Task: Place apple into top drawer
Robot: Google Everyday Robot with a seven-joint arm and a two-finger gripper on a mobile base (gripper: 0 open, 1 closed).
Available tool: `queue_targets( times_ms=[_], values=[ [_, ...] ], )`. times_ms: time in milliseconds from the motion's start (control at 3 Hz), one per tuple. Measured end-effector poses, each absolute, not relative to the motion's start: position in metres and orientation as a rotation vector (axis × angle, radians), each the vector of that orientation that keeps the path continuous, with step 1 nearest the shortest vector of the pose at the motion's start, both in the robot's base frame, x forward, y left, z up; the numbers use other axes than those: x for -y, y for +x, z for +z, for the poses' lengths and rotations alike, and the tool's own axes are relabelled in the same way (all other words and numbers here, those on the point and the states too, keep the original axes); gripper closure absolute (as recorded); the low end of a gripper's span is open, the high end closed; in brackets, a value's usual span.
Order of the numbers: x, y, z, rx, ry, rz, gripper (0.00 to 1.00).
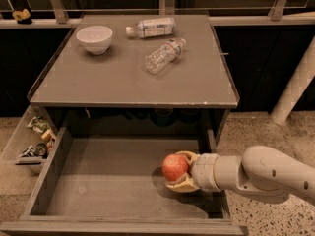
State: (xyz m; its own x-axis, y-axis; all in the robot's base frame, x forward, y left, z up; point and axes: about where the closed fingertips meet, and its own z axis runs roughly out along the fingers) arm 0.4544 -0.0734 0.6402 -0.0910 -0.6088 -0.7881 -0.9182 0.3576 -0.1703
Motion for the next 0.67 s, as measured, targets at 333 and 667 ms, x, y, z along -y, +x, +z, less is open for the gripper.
queue_targets(
  times_ms=[333, 667],
  values=[
    [0.0734, 0.4544, 0.6402, -1.798, -1.346, 0.474, 0.82],
    [0.0734, 0.4544, 0.6402, -1.798, -1.346, 0.474, 0.59]
  ],
)
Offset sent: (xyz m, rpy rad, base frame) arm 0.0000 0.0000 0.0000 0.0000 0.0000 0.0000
